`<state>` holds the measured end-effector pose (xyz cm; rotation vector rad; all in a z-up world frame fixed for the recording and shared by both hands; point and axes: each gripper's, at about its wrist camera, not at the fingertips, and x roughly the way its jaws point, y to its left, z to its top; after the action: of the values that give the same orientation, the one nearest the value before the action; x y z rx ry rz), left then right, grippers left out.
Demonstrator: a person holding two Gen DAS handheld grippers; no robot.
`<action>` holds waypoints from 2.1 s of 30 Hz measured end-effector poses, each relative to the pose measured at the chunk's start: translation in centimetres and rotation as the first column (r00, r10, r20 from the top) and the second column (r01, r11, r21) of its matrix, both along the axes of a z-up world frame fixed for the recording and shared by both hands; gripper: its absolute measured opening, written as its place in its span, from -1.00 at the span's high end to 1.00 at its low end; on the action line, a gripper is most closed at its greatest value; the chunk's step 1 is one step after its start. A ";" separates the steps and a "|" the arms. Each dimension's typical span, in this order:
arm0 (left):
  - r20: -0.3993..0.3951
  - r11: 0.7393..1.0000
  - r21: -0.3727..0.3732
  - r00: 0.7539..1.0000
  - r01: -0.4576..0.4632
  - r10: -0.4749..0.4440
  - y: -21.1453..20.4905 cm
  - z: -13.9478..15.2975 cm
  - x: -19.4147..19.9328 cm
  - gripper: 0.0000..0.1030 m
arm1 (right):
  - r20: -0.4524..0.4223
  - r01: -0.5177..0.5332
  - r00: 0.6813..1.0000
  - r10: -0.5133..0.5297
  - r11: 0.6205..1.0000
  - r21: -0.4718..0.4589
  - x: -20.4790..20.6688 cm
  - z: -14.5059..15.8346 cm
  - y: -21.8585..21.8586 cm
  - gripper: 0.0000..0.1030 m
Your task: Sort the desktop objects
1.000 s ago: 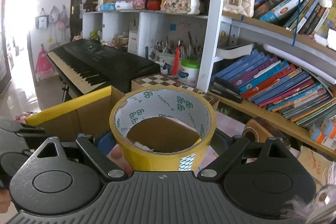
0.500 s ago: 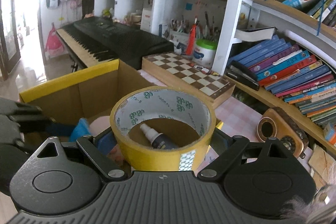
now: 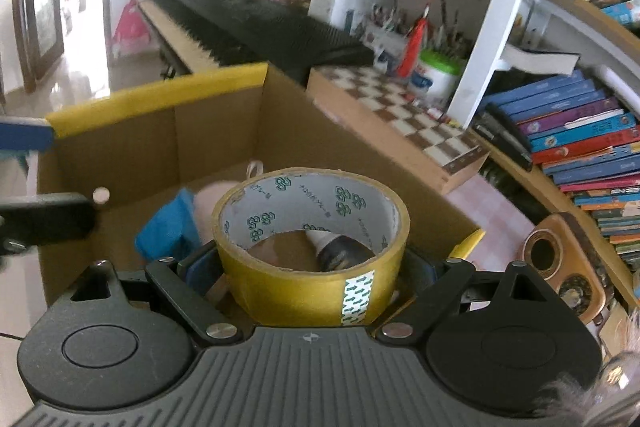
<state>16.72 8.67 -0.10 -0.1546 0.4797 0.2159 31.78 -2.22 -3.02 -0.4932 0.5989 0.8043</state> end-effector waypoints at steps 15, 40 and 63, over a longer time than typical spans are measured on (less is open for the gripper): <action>0.017 0.999 -0.035 1.000 -0.017 0.017 -0.8 -0.4 -2.6 -1.00 | 0.056 0.027 0.998 -0.025 0.999 -0.033 -1.7 -0.1 0.2 -0.81; 0.087 0.978 -0.106 0.982 0.177 -0.169 -0.9 -0.2 -9.2 -1.00 | -0.002 0.484 0.866 -0.499 0.840 0.247 -15.6 3.4 -11.3 -0.82; 0.058 0.930 -0.115 0.937 0.348 -0.344 -2.7 -1.0 -14.3 -1.00 | -0.085 0.677 0.728 -0.681 0.692 0.250 -28.2 1.1 -15.3 -0.82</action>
<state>2.43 5.98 -1.07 -0.1919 0.4755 -0.1637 3.62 -17.52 -1.94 -0.0011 0.5910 0.1505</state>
